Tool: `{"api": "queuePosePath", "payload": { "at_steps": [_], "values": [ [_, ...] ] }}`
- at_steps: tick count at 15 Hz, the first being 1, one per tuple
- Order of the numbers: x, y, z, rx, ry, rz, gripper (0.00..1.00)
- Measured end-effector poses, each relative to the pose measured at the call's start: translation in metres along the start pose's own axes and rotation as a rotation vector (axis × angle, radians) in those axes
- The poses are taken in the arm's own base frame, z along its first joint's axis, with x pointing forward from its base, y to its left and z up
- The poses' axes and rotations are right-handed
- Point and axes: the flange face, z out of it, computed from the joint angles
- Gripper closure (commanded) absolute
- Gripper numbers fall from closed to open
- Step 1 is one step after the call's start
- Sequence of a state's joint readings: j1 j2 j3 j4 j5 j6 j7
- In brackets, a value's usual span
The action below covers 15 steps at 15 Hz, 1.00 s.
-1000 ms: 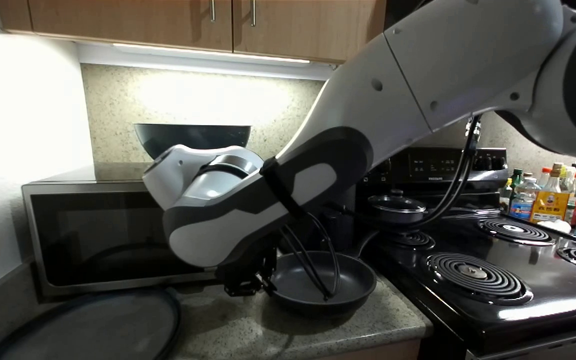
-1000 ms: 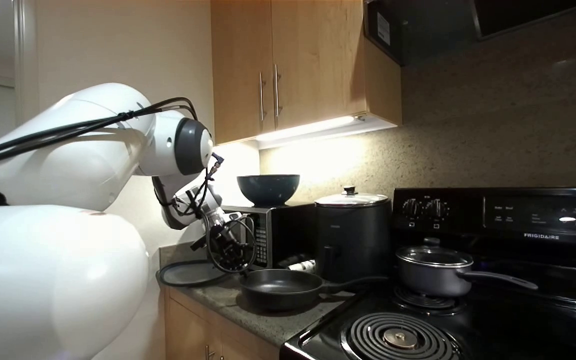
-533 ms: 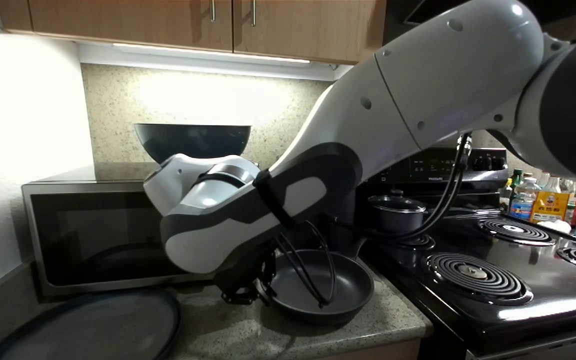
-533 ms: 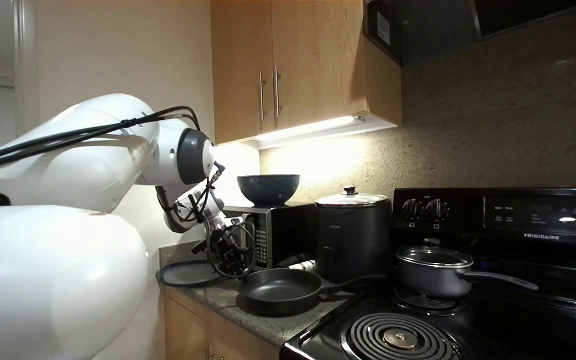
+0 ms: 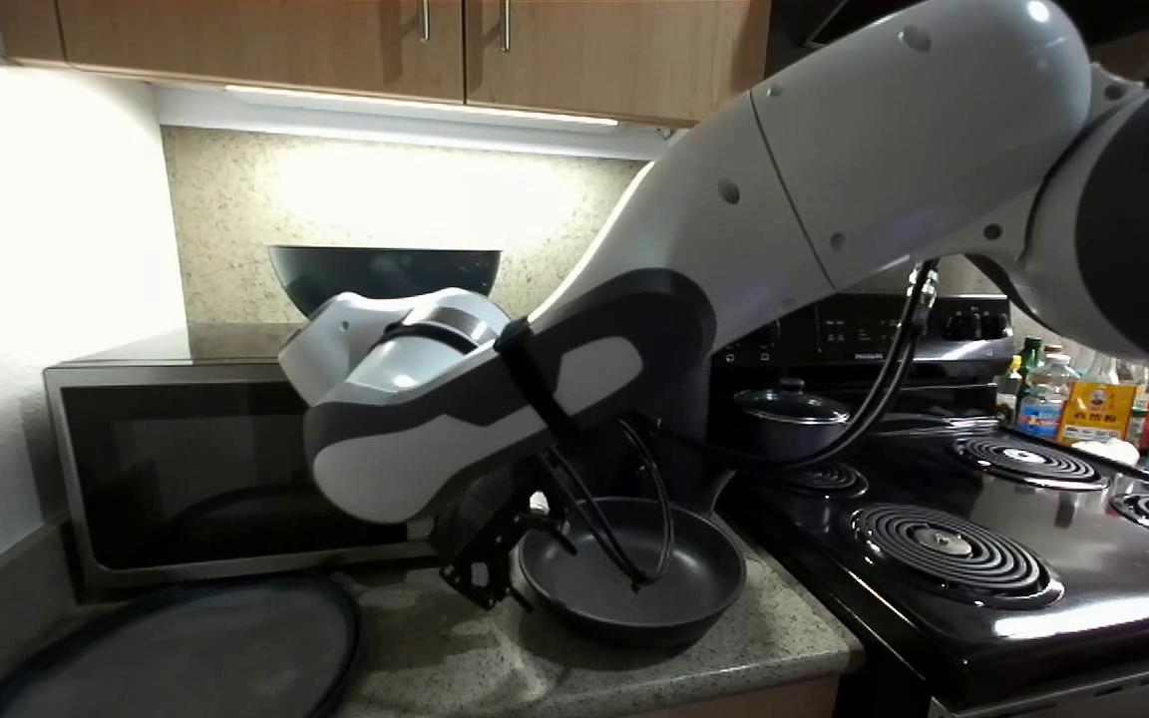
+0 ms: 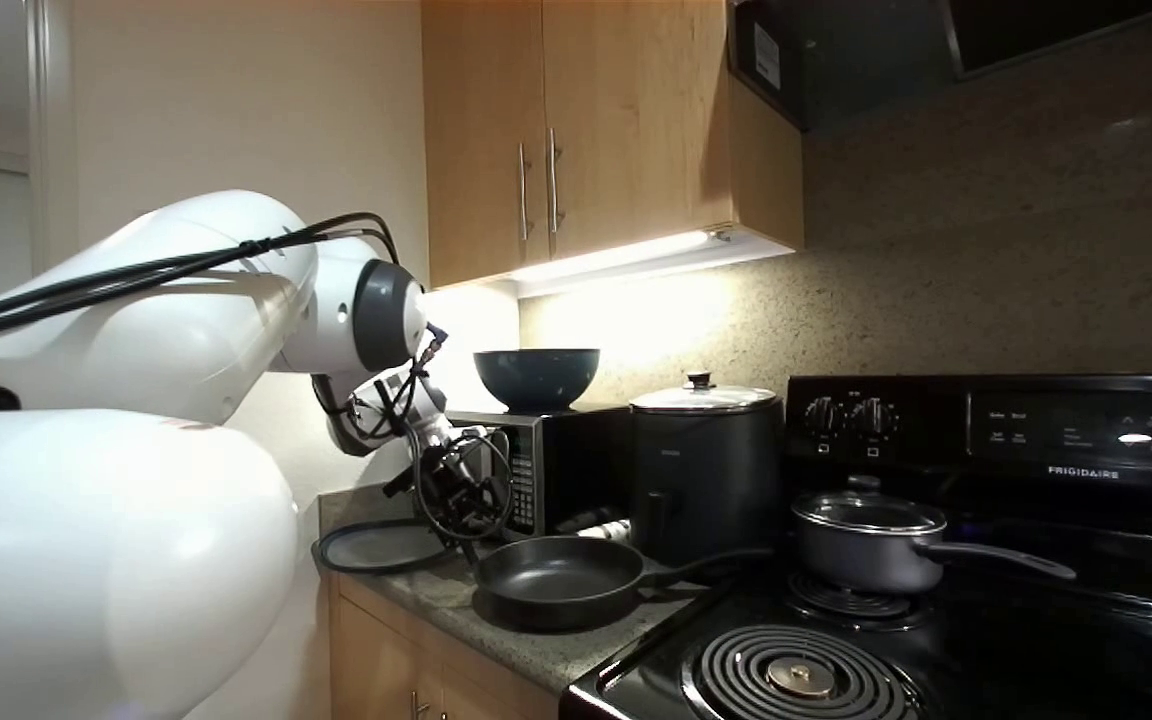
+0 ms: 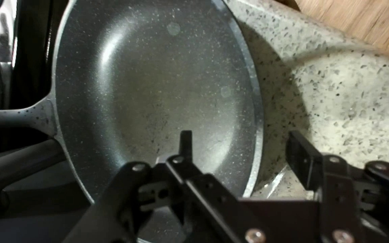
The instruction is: Uncover the pan
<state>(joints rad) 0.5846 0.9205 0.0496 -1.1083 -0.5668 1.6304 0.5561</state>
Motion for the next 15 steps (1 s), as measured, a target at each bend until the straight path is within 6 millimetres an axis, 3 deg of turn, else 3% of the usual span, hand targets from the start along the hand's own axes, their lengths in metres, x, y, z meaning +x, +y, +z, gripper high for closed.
{"api": "queuePosePath", "payload": {
  "at_steps": [2, 6, 8, 15],
  "values": [
    [-0.007, 0.015, -0.029, -0.023, 0.01, 0.017, 0.0],
    [-0.036, 0.044, -0.108, -0.048, 0.052, 0.053, 0.0],
    [-0.047, 0.056, -0.133, -0.044, 0.065, 0.063, 0.0],
    [-0.05, 0.056, -0.126, -0.054, 0.052, 0.059, 0.0]
  ]
}}
